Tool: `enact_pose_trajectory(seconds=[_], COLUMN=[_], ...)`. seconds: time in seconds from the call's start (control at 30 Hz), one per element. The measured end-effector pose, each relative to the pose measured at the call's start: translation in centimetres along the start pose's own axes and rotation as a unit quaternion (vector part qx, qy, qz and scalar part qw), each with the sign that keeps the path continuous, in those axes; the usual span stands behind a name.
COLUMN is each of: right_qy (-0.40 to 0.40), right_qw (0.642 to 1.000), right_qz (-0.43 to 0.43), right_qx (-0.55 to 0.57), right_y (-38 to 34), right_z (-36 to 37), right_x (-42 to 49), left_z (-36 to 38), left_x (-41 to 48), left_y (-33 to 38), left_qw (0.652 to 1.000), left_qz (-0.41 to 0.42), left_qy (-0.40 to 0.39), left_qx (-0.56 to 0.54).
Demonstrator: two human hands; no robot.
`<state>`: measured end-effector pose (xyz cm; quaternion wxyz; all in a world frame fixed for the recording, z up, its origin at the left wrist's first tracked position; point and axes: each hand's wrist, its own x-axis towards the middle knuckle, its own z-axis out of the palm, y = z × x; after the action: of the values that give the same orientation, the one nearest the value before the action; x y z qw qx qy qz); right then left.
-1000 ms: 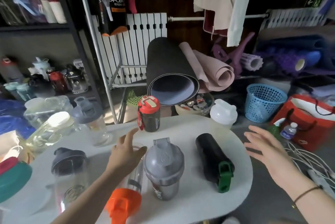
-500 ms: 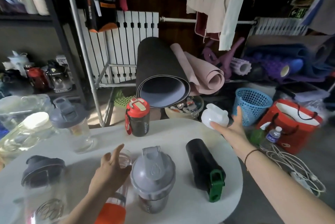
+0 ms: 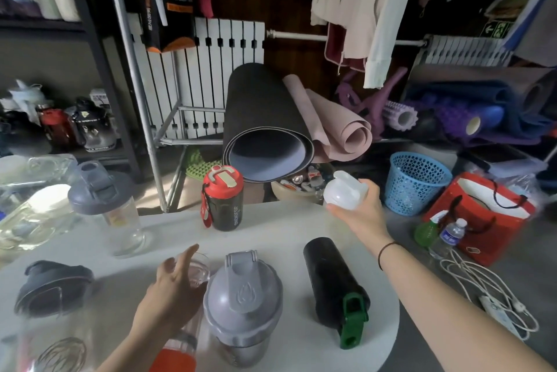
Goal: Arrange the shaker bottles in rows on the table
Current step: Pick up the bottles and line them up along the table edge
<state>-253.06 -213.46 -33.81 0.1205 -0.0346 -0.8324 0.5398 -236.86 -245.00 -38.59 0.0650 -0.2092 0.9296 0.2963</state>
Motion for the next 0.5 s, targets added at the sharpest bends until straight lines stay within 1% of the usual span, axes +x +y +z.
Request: enact_pose_trajectory(seconds=[0.07,0.1,0.23,0.3,0.37,0.5], right_qy=[-0.016,-0.041,-0.188,-0.232,-0.249,-0.249], right_qw=[0.999,0.998,0.98,0.97,0.967,0.968], right_qz=[-0.02,-0.03,-0.063,-0.06,-0.053,-0.023], right_qx=[0.026,0.031,-0.014,-0.029,-0.021,0.006], right_y=[-1.5,-2.3,-4.1,-4.1,-3.7,-2.3], right_z=[0.3,0.5,1.4,2.1,2.9,4.3], right_x=[0.9,1.5,4.1,5.0,5.7,6.4], left_z=[0.1,0.1,0.2,0.3,0.4,0.6], left_x=[0.0,0.0,0.0,0.1,0.2,0.6], left_y=[-0.1,0.0,0.2,0.1,0.0,-0.4], left_qw=[1.0,1.0,1.0,1.0,1.0,0.998], left_qz=[0.006,0.004,0.012,0.021,0.019,0.022], left_qy=[0.002,0.002,0.003,0.007,0.016,0.037], left_qx=[-0.002,-0.001,0.003,-0.005,-0.014,-0.035])
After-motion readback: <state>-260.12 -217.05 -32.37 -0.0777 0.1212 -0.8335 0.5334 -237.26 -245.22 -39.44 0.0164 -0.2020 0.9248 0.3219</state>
